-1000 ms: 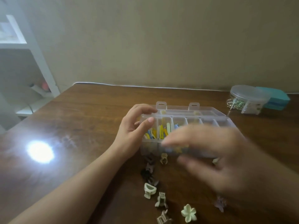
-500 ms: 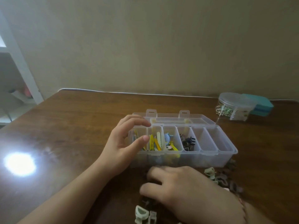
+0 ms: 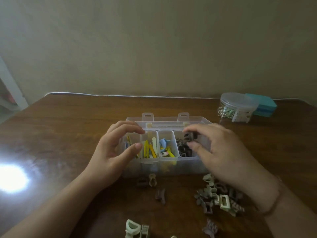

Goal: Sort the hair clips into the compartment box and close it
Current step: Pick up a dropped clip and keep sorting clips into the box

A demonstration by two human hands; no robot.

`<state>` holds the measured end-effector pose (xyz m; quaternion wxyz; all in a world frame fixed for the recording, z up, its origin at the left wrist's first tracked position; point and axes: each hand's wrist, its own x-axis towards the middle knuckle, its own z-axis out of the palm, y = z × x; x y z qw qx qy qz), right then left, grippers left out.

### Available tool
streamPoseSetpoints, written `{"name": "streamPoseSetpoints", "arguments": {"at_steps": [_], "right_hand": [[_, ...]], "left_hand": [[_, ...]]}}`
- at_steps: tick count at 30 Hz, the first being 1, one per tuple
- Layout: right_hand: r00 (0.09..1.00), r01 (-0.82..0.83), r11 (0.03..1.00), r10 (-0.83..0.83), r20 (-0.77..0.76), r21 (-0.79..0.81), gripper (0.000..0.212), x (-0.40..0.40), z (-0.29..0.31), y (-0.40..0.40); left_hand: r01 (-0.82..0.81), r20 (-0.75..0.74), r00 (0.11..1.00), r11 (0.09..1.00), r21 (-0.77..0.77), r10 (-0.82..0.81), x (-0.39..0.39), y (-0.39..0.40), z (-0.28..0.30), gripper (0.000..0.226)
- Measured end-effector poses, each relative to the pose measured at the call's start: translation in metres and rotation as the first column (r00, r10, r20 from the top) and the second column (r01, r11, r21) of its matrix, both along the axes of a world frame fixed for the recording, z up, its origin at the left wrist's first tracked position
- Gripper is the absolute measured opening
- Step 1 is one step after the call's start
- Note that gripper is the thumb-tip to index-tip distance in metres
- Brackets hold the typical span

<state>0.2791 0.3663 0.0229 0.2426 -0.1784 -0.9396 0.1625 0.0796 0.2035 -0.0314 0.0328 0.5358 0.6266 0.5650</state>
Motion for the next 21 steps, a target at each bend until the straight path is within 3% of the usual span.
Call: {"name": "streamPoseSetpoints", "arguments": {"at_steps": [2,5,7,9,11,13,15,17,19,21], "right_hand": [[0.999,0.005,0.999,-0.004,0.038,-0.041,0.032,-0.002,-0.002,-0.001],[0.995,0.027,0.995,-0.036,-0.094,-0.098,0.028,0.005,0.011,0.007],[0.994,0.044,0.991,-0.056,-0.093,-0.128,0.019,0.013,0.02,0.014],[0.998,0.053,0.996,-0.05,0.043,-0.071,0.016,0.015,0.022,0.019],[0.976,0.057,0.998,-0.063,0.21,0.038,0.027,0.013,0.018,0.021],[0.958,0.037,0.997,-0.054,0.281,0.066,0.036,0.012,0.013,0.022],[0.963,0.03,0.998,-0.042,0.265,0.048,0.037,0.011,0.014,0.021],[0.991,0.02,0.994,-0.034,0.129,0.109,0.036,0.013,0.016,0.017],[0.998,-0.063,0.983,0.065,-0.004,0.172,0.032,0.012,0.021,0.005],[0.955,-0.291,0.951,0.283,0.086,0.107,0.029,0.011,0.019,-0.013]], "left_hand": [[-0.007,-0.007,1.0,1.0,0.002,0.007,0.0,0.0,0.0,0.026],[-0.016,-0.041,0.999,1.0,0.002,0.016,-0.002,-0.001,0.002,0.028],[-0.014,-0.059,0.998,1.0,0.002,0.014,-0.004,-0.001,0.003,0.03],[-0.013,-0.061,0.998,1.0,0.007,0.013,-0.005,-0.002,0.003,0.03],[-0.016,-0.079,0.997,1.0,0.009,0.017,-0.006,-0.002,0.003,0.03],[-0.022,-0.085,0.996,1.0,0.01,0.022,-0.006,-0.001,0.003,0.029],[-0.027,-0.071,0.997,1.0,0.014,0.028,-0.008,-0.002,0.002,0.029],[-0.037,-0.062,0.997,0.999,0.019,0.038,-0.008,-0.001,0.001,0.027],[-0.045,-0.054,0.997,0.999,0.02,0.046,-0.008,-0.001,0.001,0.027],[-0.045,-0.048,0.998,0.999,0.022,0.046,-0.009,-0.001,0.001,0.028]]}}
